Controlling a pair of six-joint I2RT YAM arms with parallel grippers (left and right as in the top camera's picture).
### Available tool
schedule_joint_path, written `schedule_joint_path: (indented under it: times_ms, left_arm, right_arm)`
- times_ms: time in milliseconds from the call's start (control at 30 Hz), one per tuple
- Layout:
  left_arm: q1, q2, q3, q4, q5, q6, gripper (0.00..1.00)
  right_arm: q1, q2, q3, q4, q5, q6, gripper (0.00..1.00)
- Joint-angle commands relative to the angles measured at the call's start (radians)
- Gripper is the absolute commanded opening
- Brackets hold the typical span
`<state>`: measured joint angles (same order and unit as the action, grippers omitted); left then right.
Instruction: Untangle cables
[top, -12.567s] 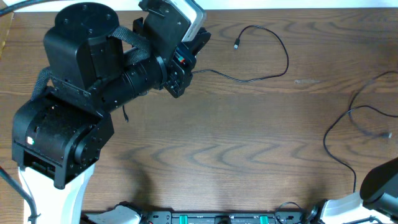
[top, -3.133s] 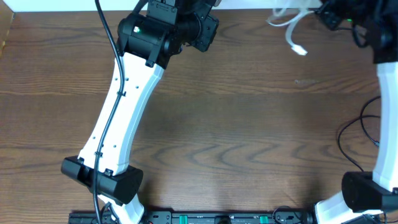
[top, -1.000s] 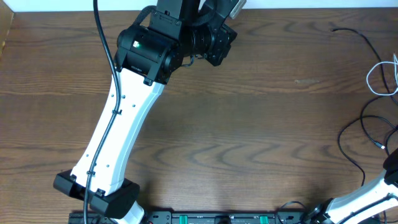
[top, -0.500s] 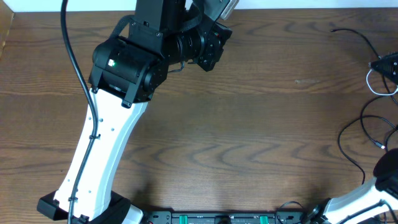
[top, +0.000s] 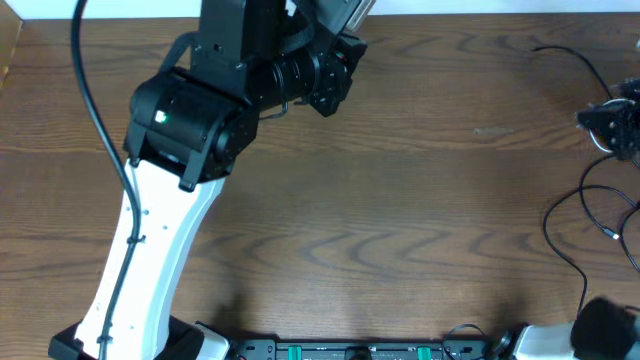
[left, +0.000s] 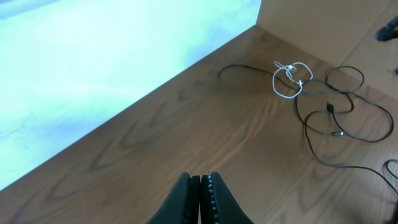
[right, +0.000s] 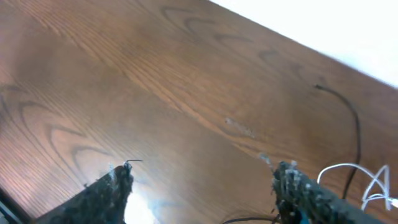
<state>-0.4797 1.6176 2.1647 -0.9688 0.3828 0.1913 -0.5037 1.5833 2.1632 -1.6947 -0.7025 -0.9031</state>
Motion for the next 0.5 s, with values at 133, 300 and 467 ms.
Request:
schedule_joint_path:
  times_ms: [133,300,467]
  left_arm:
    - [0.003,-0.02,-0.004,0.007,-0.01,0.017,0.08]
    - [0.003,-0.024,-0.004,0.008,-0.01,0.025,0.08]
    - [0.003,-0.03,-0.004,0.008,-0.01,0.024,0.08]
  right_arm:
    - [0.092,-0.103,-0.056,0.018,0.301,0.263,0.74]
    - [0.096,-0.171,-0.263,0.084,0.316,0.275,0.77]
    - [0.104,-0.354,-0.644,0.277,0.325,0.333,0.78]
